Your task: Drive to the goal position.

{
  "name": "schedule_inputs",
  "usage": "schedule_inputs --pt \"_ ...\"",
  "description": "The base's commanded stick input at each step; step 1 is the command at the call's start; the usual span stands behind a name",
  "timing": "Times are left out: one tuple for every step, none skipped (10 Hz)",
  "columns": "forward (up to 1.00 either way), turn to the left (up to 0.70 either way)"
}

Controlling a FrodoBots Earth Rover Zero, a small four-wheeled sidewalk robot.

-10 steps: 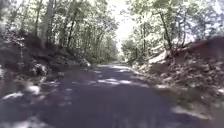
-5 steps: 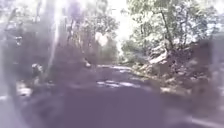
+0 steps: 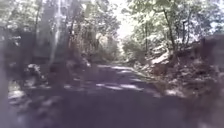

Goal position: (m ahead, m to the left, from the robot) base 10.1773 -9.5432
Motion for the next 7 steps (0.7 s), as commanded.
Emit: schedule_inputs --pt "0.45 0.00" --pt "0.45 0.00" --pt "0.45 0.00" --pt "0.45 0.00" --pt "0.45 0.00" --pt "0.45 0.00" --pt "0.45 0.00"
